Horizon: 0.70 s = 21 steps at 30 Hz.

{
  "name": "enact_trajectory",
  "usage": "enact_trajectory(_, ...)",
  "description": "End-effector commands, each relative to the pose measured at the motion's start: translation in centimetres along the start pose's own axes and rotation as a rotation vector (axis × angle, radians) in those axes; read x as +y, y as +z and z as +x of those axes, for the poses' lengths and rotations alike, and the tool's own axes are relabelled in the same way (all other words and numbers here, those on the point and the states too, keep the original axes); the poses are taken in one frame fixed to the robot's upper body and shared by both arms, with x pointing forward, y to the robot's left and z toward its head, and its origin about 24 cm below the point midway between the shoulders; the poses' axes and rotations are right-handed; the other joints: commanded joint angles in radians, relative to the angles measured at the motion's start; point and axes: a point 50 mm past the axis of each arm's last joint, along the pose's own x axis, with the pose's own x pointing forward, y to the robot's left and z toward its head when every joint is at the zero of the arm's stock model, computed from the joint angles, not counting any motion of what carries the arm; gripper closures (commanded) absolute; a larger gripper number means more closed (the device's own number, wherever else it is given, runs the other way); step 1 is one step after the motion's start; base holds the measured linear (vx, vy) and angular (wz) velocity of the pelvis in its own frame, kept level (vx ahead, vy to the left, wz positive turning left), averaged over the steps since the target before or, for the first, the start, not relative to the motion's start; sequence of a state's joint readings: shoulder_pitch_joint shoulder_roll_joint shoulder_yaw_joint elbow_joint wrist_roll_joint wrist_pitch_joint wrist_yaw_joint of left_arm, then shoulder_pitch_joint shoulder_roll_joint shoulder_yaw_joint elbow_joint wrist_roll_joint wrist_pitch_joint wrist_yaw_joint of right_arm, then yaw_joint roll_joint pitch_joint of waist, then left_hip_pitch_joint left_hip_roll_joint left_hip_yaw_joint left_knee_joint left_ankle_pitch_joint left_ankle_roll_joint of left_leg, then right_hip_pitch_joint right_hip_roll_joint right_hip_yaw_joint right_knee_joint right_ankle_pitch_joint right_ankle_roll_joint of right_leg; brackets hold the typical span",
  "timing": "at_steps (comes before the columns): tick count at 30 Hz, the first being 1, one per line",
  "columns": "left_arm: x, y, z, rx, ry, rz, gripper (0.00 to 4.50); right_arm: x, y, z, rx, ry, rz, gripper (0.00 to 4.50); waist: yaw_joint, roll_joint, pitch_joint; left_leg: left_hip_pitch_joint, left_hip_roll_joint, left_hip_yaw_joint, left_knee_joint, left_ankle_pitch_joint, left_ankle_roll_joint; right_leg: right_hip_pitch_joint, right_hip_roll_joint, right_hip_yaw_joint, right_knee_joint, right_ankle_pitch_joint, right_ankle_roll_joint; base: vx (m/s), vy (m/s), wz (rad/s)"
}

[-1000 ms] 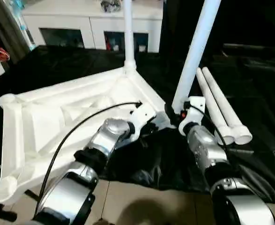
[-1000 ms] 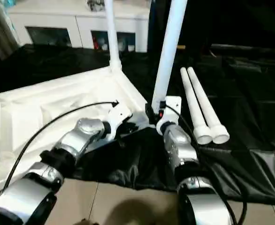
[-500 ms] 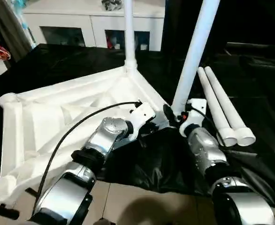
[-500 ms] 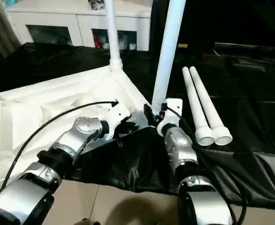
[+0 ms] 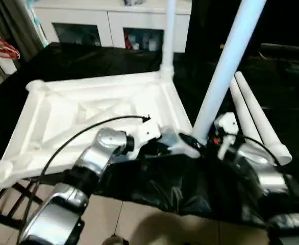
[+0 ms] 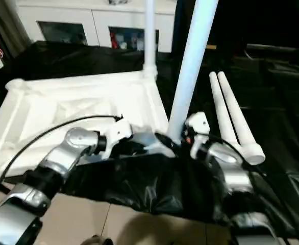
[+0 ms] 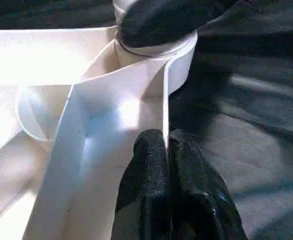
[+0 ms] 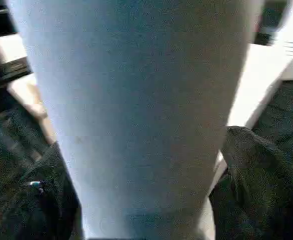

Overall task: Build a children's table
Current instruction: Insert table leg to table base, then rotate leg to tighten

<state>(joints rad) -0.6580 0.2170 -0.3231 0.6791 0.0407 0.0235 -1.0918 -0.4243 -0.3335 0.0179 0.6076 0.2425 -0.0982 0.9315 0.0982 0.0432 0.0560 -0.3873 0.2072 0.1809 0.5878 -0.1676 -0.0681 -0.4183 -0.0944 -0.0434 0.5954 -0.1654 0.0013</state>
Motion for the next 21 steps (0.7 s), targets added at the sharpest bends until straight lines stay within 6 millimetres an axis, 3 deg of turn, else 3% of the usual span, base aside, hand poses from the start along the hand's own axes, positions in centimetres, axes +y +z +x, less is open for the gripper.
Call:
enact_trajectory(1,-0.5,0.3,0.2,-0.030,-0.043,0.016,4.50,0.0,0.5,-0.1,0.000,0.030,-0.010,0.31,-0.001,-0.020,-0.072,0.016,0.016,0.005,-0.067,-0.238,0.088,0.057,-0.035,0.019,-0.063,-0.208,-0.243,0.000,0.000,0.00)
enact_trajectory(4,-0.8,0.0,-0.3,-0.013,-0.092,0.029,4.50,0.8,0.3,-1.1,0.090,0.157,-0.047,0.31,0.000,-0.024,-0.069,0.020,0.018,0.007,-0.068,-0.249,0.078,0.052,-0.035,0.023,-0.069,-0.246,-0.224,0.000,0.000,0.00)
enact_trajectory(5,-1.0,-0.1,-0.5,-0.002,-0.119,0.035,4.50,1.2,0.1,-1.5,0.132,0.212,-0.059,0.31,-0.001,-0.028,-0.070,0.016,0.017,0.006,-0.069,-0.240,0.080,0.057,-0.034,0.023,-0.068,-0.245,-0.221,0.000,0.000,0.00)
enact_trajectory(8,-1.1,-0.2,-0.6,0.009,-0.136,0.042,4.50,1.3,0.1,-1.7,0.152,0.239,-0.058,0.46,0.000,-0.027,-0.071,0.013,0.016,0.005,-0.068,-0.228,0.079,0.055,-0.036,0.022,-0.068,-0.256,-0.208,0.000,0.000,0.00)
enact_trajectory(16,-1.1,-0.5,-0.9,0.025,-0.152,0.049,4.50,1.6,0.2,-2.0,0.191,0.274,-0.065,1.17,-0.002,-0.028,-0.076,0.012,0.014,0.007,-0.060,-0.174,0.099,0.056,-0.034,0.022,-0.057,-0.157,-0.237,0.000,0.000,0.00)
enact_trajectory(21,-1.1,-0.6,-0.9,0.027,-0.156,0.046,4.50,1.9,0.3,-1.9,0.189,0.291,-0.055,1.47,0.000,-0.028,-0.075,0.013,0.015,0.006,-0.061,-0.183,0.094,0.056,-0.035,0.022,-0.060,-0.194,-0.227,0.000,0.000,0.00)
